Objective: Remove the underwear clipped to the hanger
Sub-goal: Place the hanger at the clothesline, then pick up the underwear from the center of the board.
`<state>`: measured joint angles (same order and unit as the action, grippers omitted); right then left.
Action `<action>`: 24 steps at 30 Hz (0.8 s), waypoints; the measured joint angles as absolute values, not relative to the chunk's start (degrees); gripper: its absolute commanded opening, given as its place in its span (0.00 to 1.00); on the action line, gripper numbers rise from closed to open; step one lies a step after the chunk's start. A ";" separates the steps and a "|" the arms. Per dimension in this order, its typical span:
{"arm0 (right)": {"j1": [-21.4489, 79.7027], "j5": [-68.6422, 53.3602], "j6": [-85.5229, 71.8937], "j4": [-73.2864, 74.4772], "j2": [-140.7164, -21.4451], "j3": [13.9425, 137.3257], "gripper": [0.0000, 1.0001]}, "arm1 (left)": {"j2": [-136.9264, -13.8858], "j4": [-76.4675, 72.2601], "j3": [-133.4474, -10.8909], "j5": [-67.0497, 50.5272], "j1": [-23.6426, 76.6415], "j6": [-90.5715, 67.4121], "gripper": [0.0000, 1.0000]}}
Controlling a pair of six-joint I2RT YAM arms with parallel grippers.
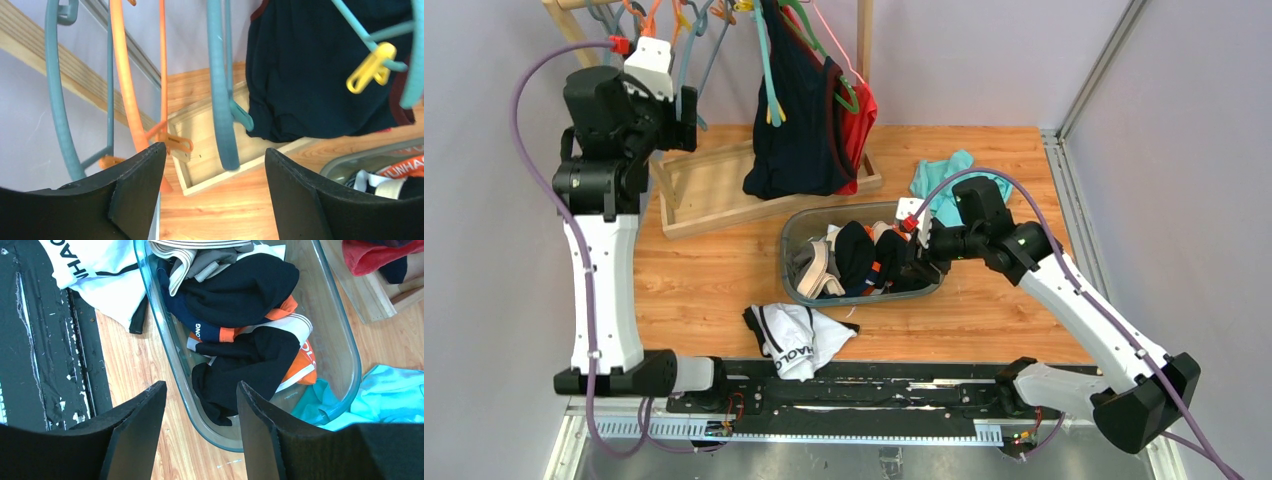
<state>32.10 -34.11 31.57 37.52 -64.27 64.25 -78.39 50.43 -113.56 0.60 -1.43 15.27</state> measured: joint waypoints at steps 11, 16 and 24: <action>32.10 -33.08 30.04 34.76 -64.84 62.63 0.63 | -58.02 46.37 -90.19 -11.57 -1.50 18.28 0.95; 32.10 -28.77 27.42 31.83 -64.86 61.36 0.63 | -49.41 46.70 -77.87 -20.40 -1.54 22.41 0.98; 32.10 -20.75 24.14 27.49 -65.12 59.81 0.63 | -42.28 52.05 -63.16 -30.68 -1.17 35.88 0.93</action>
